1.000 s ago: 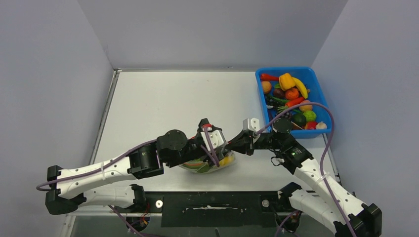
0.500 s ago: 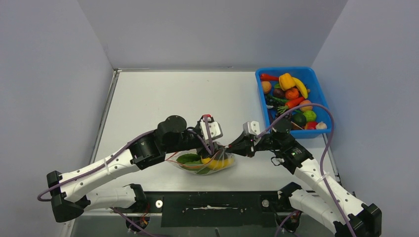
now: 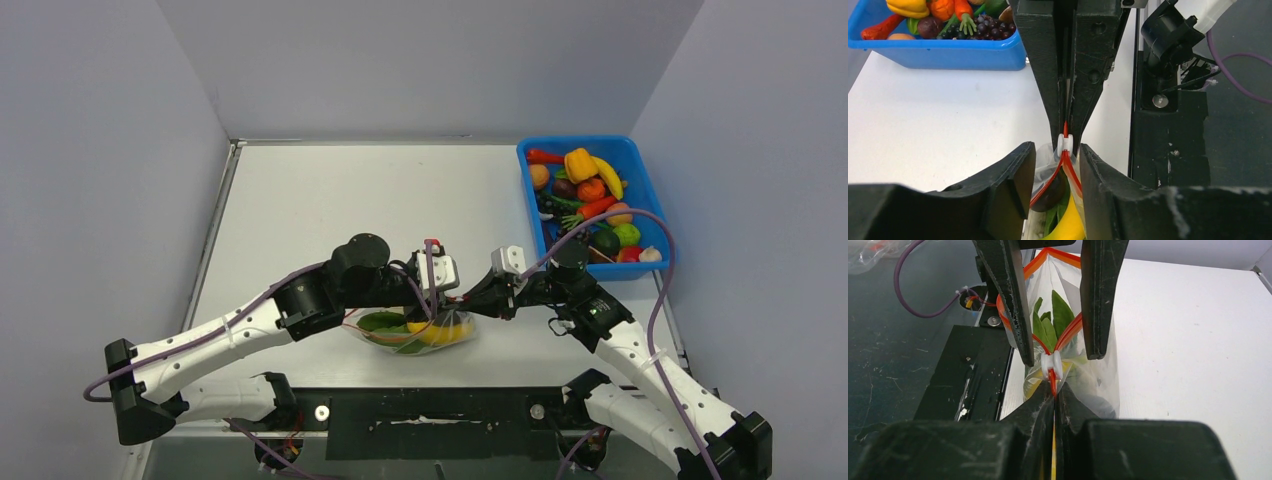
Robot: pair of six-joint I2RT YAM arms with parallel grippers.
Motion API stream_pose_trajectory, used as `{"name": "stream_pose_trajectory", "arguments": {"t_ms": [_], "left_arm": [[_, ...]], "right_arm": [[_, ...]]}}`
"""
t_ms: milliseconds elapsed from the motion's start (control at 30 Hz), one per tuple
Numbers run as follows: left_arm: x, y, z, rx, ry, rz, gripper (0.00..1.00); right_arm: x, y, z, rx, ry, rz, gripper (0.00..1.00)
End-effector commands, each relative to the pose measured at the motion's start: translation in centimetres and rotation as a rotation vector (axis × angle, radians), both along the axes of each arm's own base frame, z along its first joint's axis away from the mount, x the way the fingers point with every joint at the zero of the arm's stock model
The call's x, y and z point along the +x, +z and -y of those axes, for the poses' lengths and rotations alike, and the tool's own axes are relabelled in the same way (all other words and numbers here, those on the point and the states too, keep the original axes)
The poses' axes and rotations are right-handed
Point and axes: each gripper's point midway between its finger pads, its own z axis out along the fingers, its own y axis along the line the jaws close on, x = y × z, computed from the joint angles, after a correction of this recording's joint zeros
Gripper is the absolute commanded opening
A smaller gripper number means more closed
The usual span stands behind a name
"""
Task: Place the food in the zip-top bag and seal the zipper
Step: Zip the zipper food storage bag at the center of the board.
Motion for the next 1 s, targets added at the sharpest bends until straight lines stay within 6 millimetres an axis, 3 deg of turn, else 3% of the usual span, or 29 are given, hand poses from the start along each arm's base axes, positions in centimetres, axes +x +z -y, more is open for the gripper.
{"name": "stream_pose_trajectory", "arguments": {"t_ms": [0,367,667,967], "left_arm": [[-0.5,2.3,0.6,-0.059,-0.056,0.025,0.35],[-0.8,1.4,1.1,-0.045,-0.079,0.008,0.24],[-0.7,1.4,0.5,-0.04,-0.063,0.011,0.0],[-0.4,0.6,-0.9,-0.009,-0.016,0.005,0.0]], "right_arm": [[-0.1,1.7,-0.5,0.041,0.035,0.058,0.0],[0.0,1.7,-0.6,0.044,0.034,0.043,0.0],[0.3,1.7,-0.5,0.043,0.008,0.048,0.0],[2.0,1.9,0.5,0.048,-0.134,0.086,0.0]]}}
